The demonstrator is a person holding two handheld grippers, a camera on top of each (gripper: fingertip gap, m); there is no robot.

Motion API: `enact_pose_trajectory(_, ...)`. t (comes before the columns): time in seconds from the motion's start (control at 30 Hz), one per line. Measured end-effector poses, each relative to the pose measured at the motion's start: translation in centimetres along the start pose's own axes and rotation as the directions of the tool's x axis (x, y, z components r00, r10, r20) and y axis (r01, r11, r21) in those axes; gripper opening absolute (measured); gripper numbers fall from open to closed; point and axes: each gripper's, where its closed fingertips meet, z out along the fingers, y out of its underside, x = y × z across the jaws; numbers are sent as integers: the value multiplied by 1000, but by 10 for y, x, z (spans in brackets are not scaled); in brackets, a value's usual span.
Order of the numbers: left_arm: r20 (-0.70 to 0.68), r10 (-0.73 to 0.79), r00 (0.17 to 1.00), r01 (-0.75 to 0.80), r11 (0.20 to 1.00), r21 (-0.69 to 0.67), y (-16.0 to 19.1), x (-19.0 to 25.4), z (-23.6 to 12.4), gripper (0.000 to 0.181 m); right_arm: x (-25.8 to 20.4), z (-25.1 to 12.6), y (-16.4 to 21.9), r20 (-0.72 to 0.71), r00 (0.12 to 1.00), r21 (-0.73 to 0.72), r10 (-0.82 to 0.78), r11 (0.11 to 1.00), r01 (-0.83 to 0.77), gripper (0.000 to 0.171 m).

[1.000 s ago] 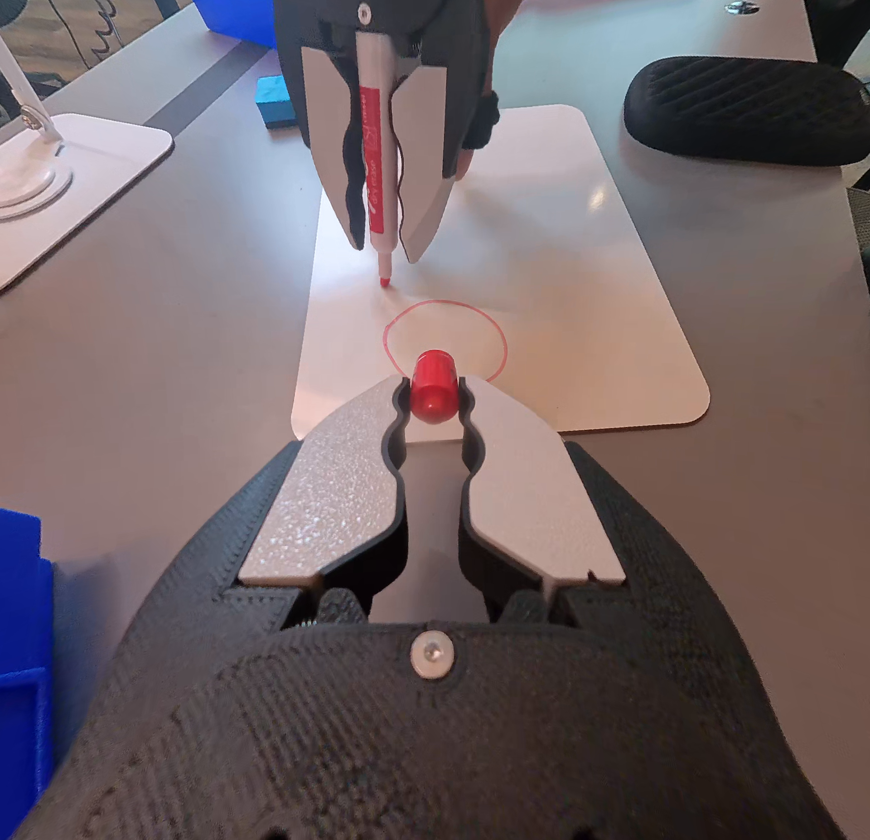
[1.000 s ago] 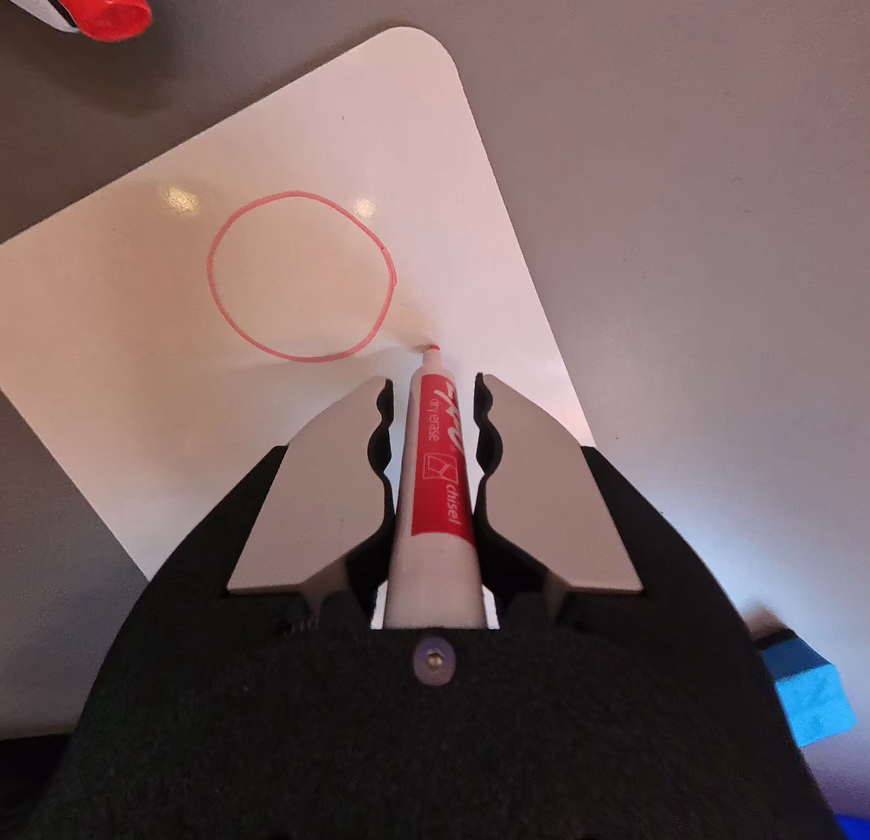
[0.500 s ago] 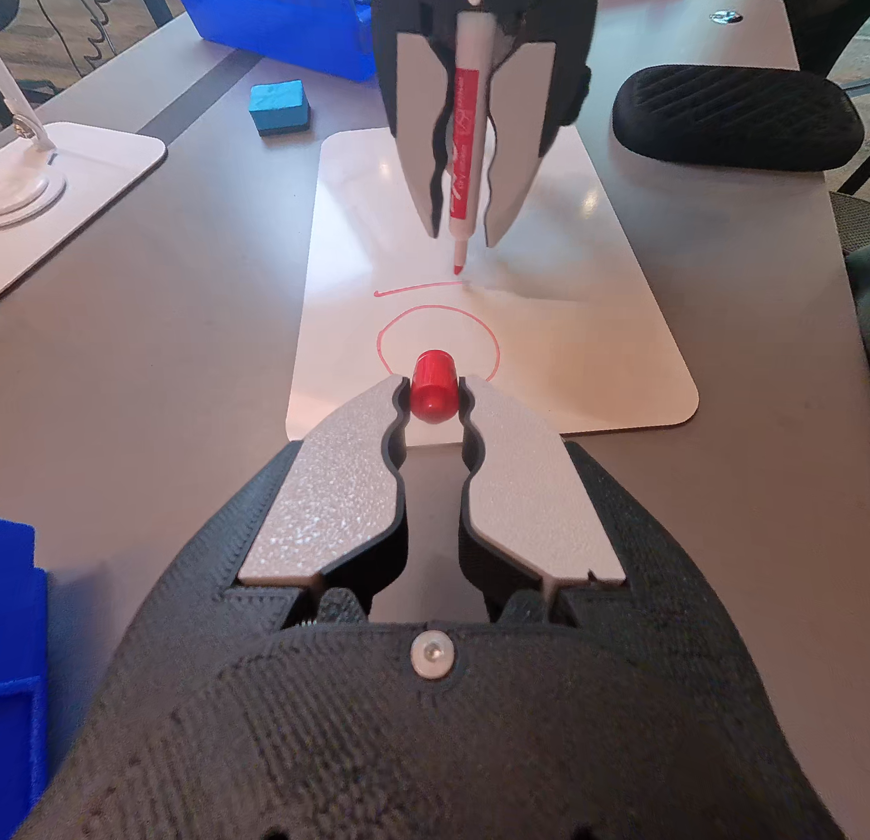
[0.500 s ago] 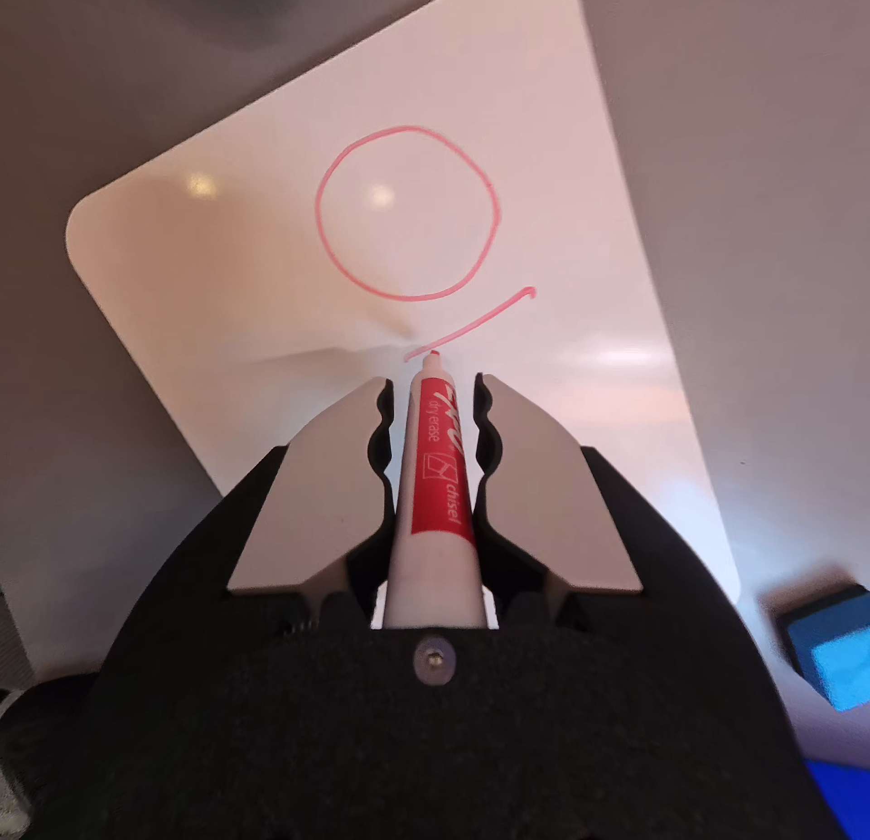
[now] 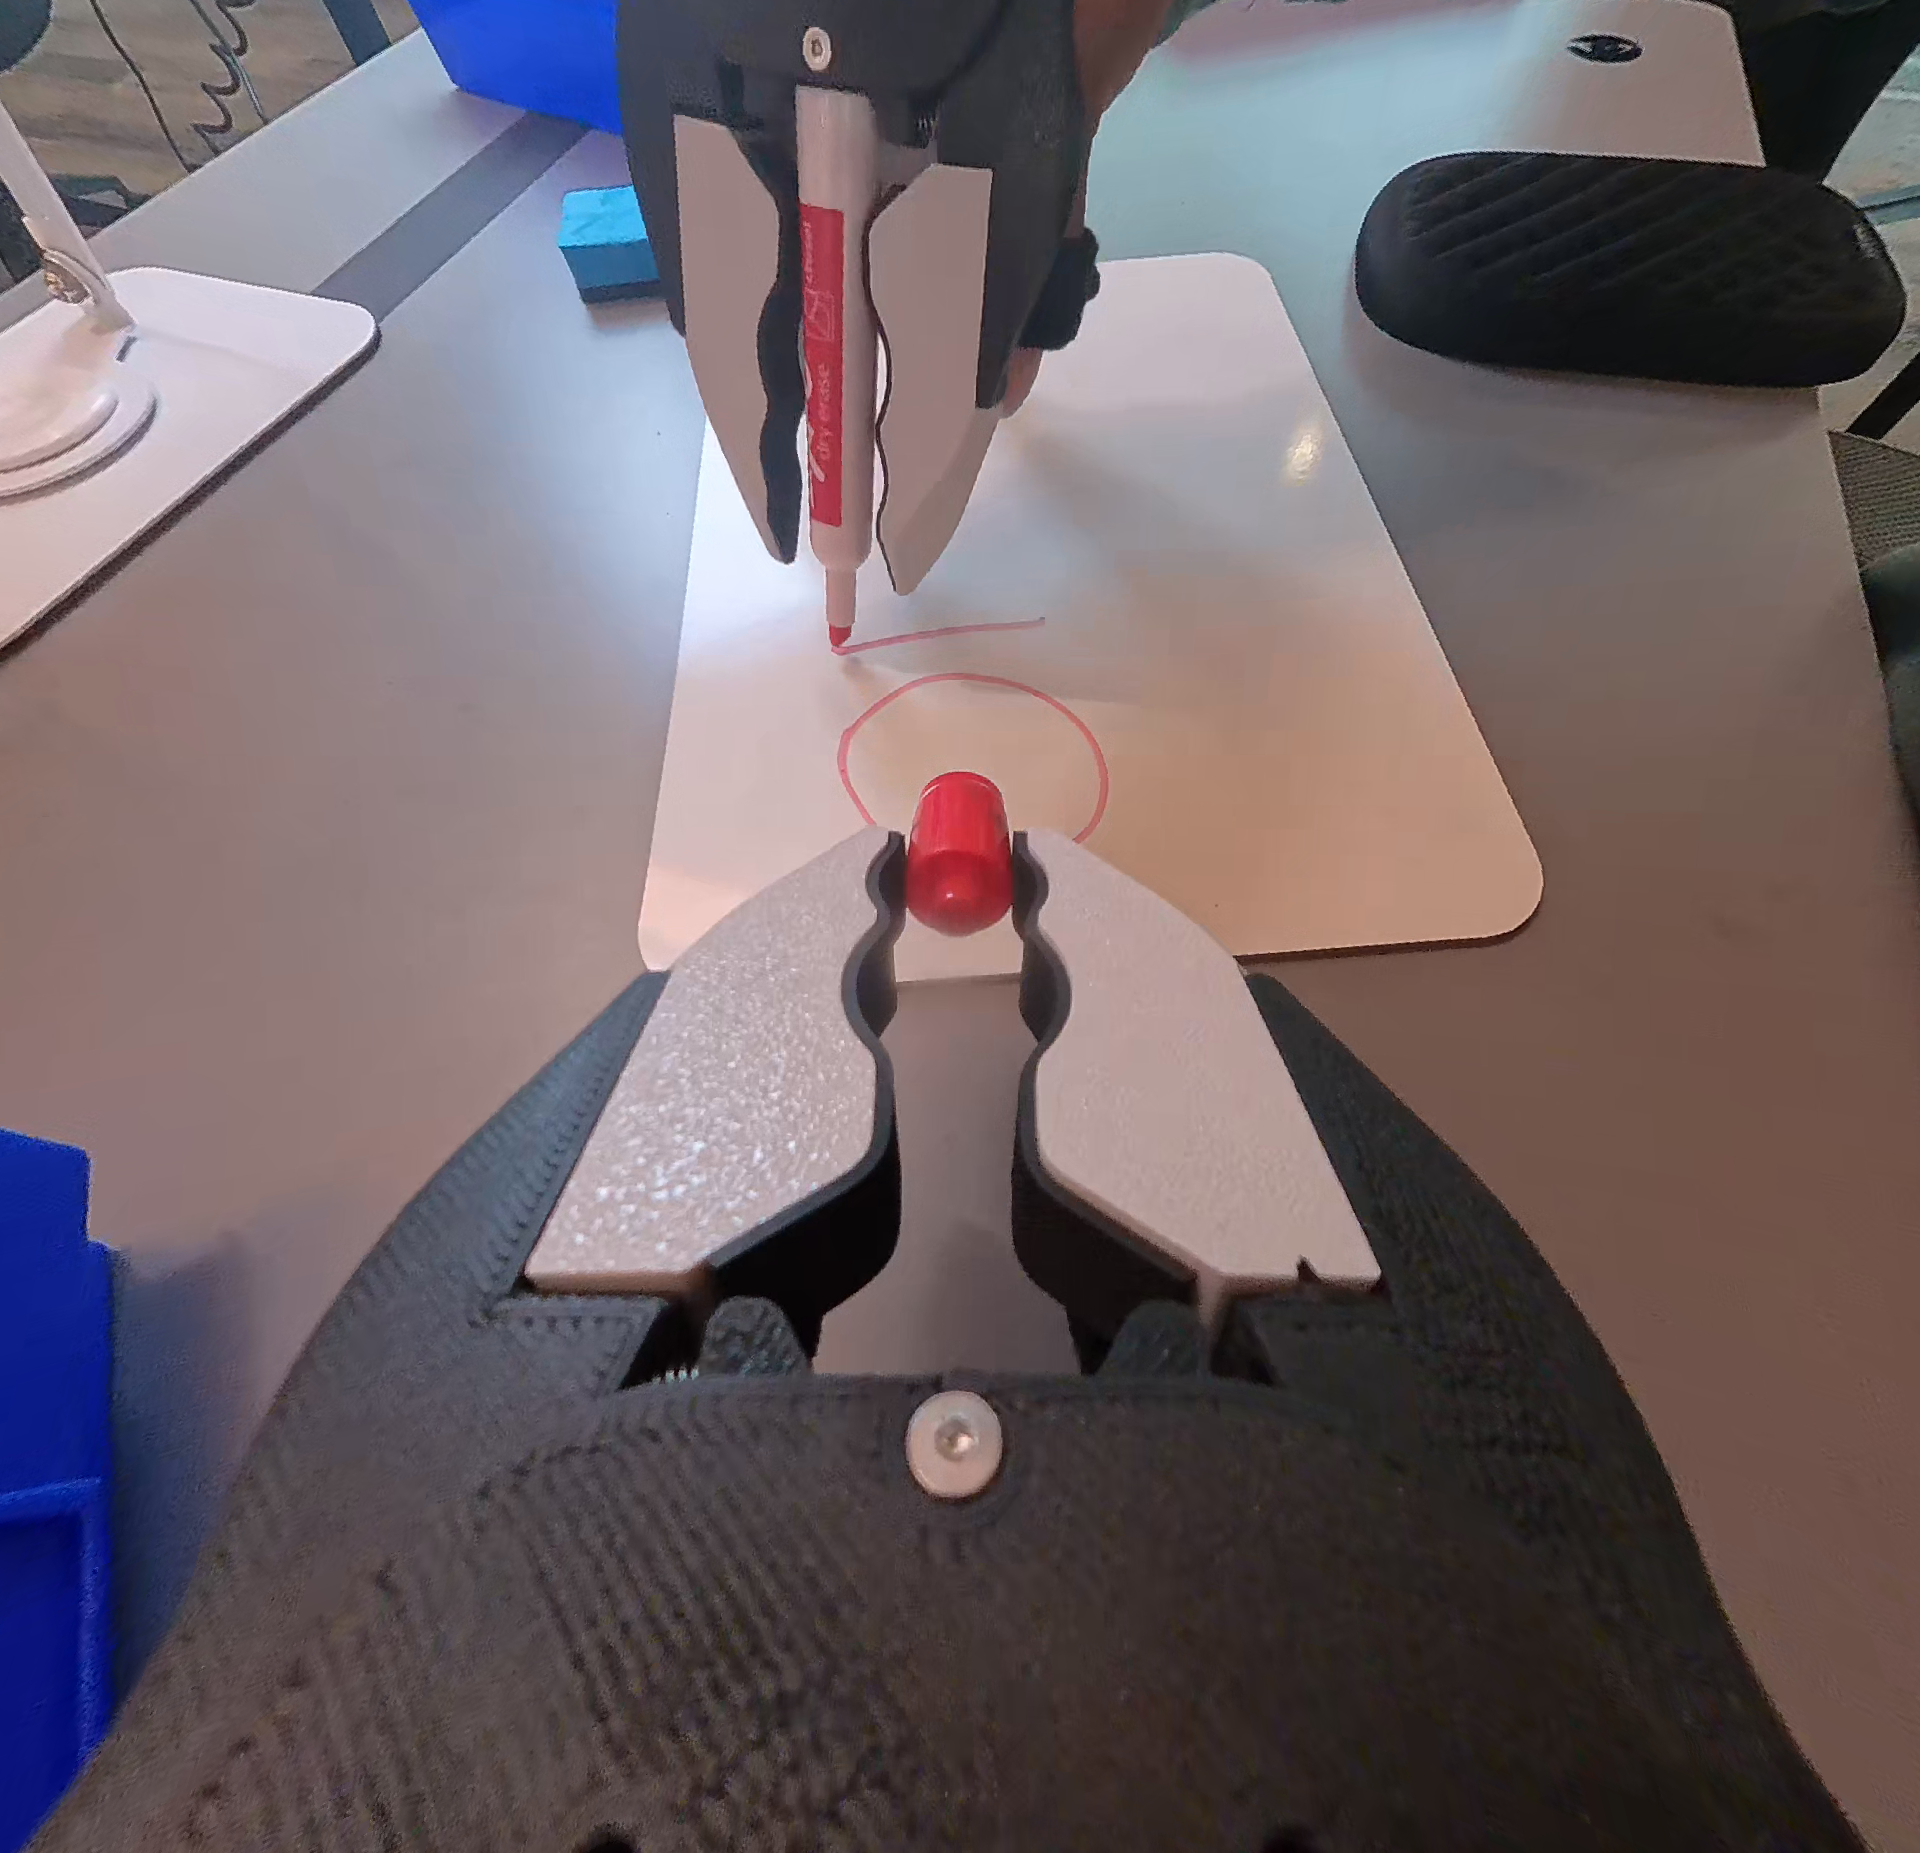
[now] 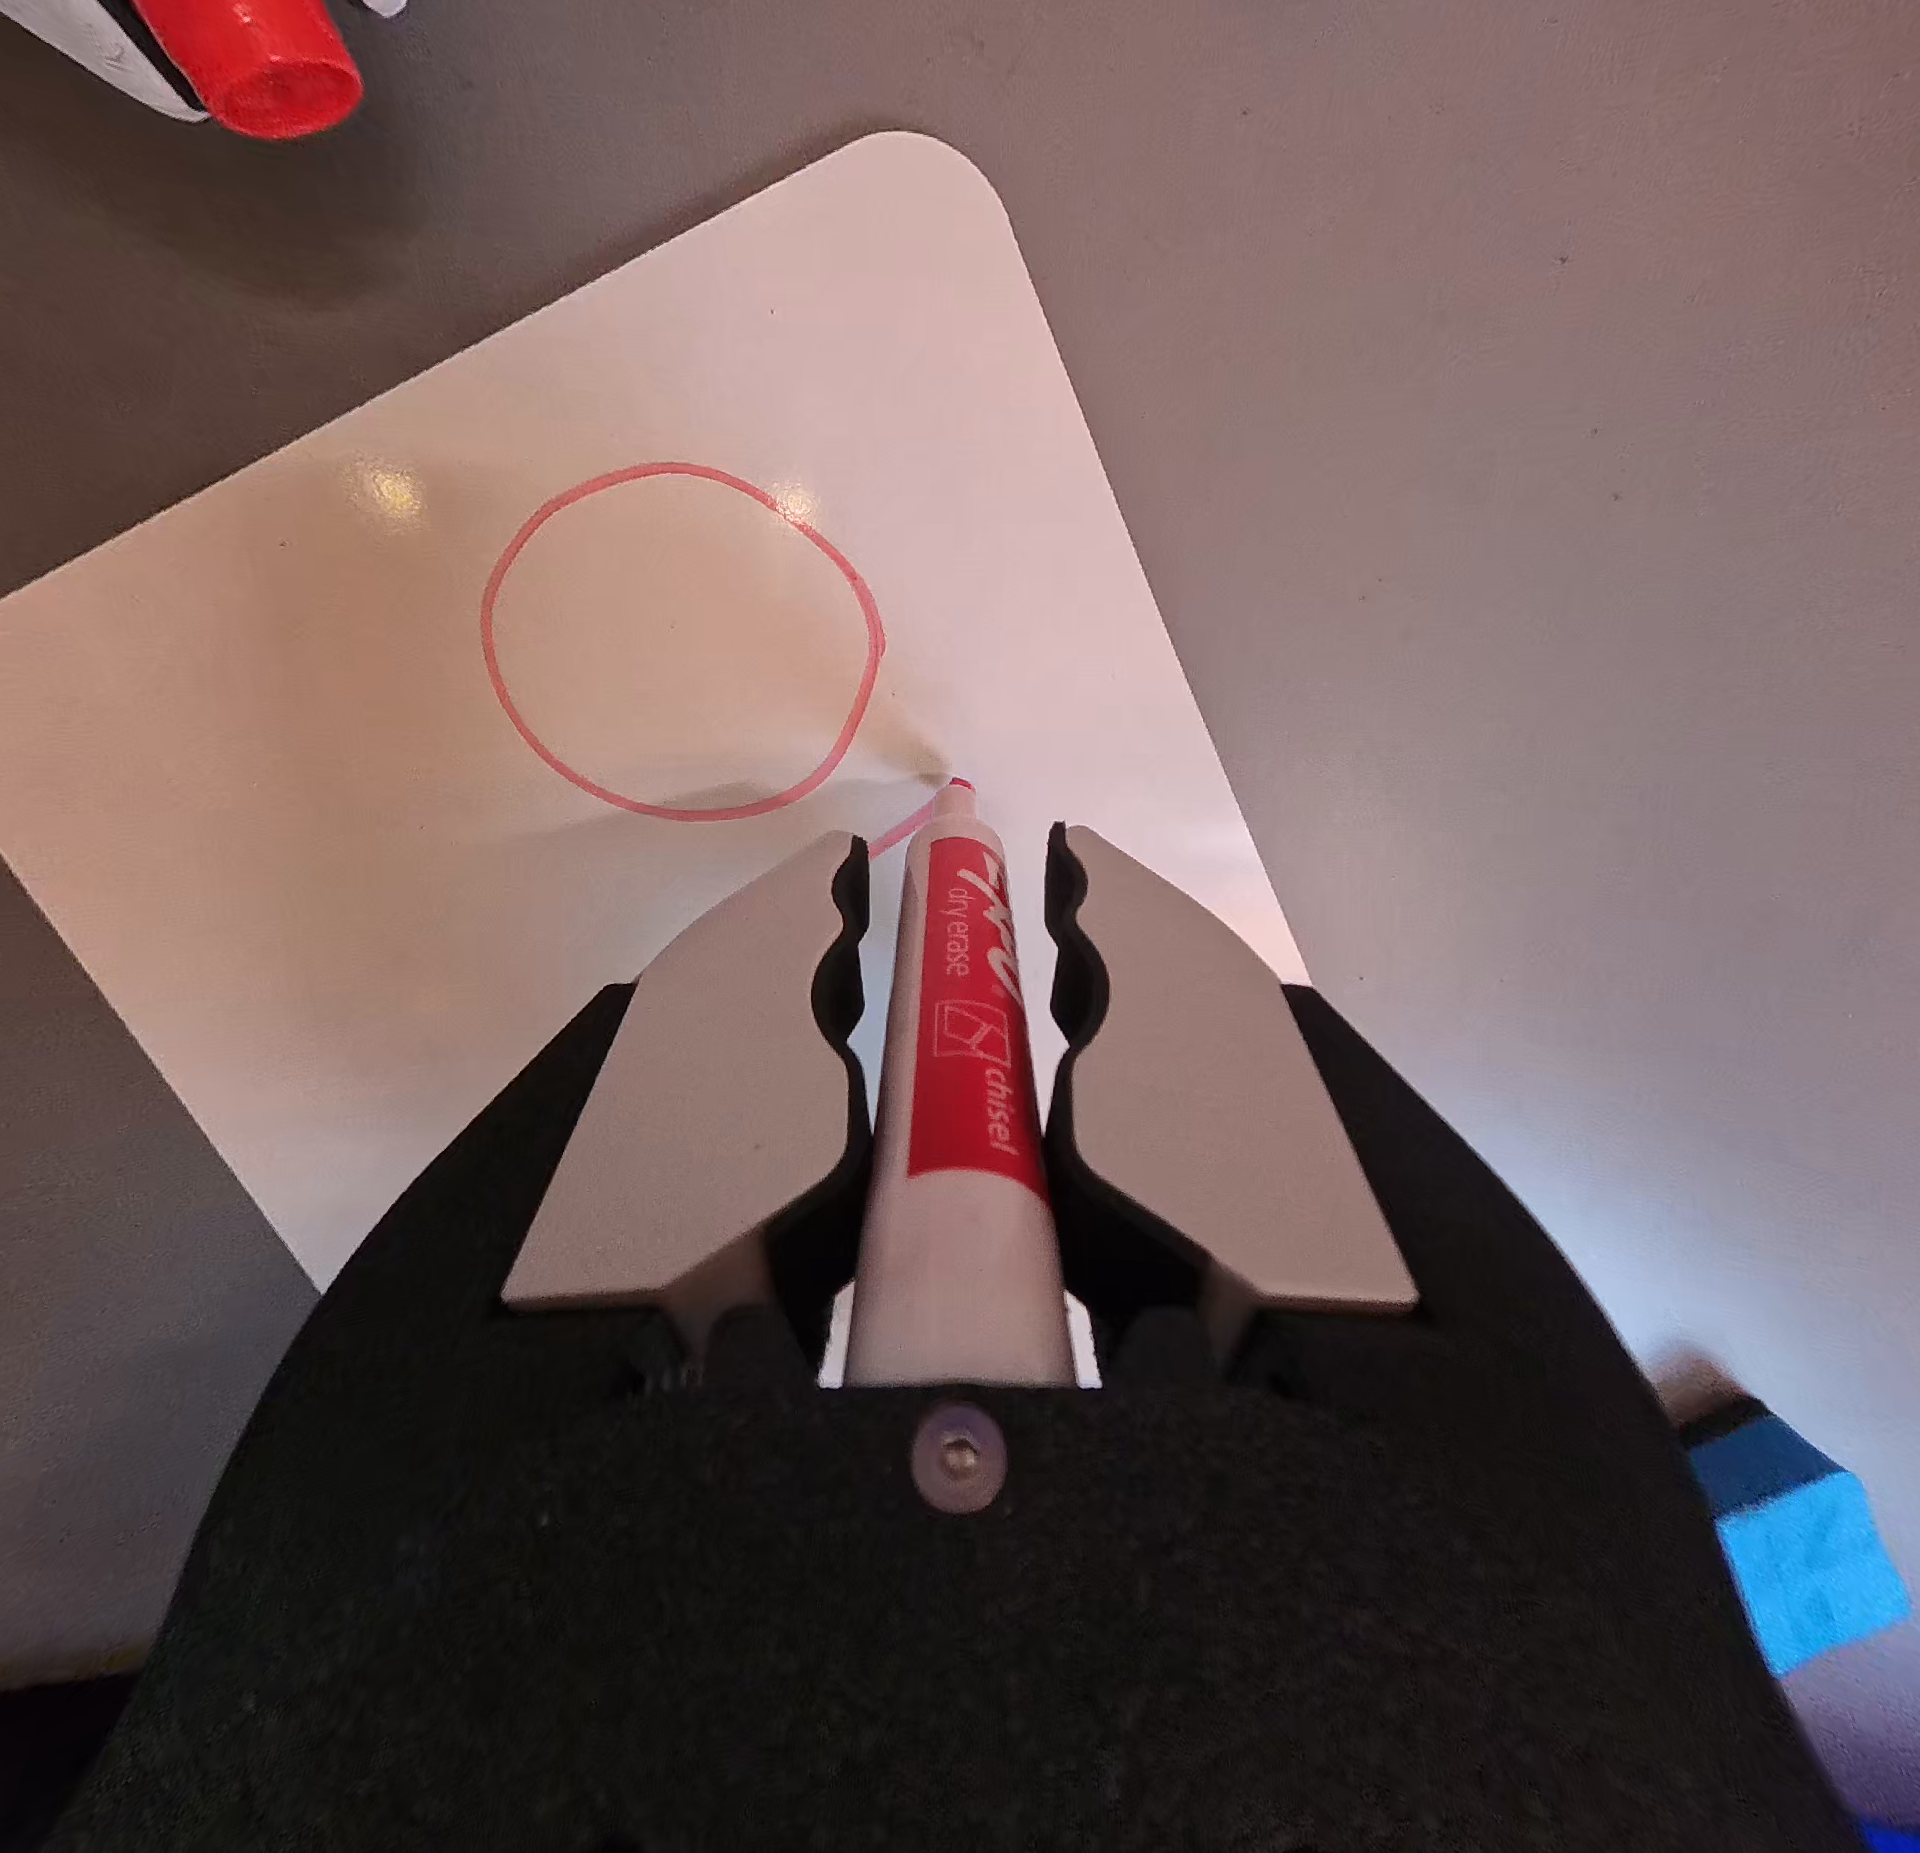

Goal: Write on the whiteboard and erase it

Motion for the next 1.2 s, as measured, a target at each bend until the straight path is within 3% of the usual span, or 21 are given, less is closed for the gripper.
enact_pose_trajectory(0.9, 1, -6, 1000, 6, 1000, -16, 4, -1, 2, 19, 26, -17, 54, -70, 996, -113, 59, 991, -66, 33)
enact_pose_trajectory(1.2, 1, -6, 1000, 6, 1000, -10, 3, -1, 2, 19, -15, -28, 78, -32, 997, -154, 68, 985, -72, 33)
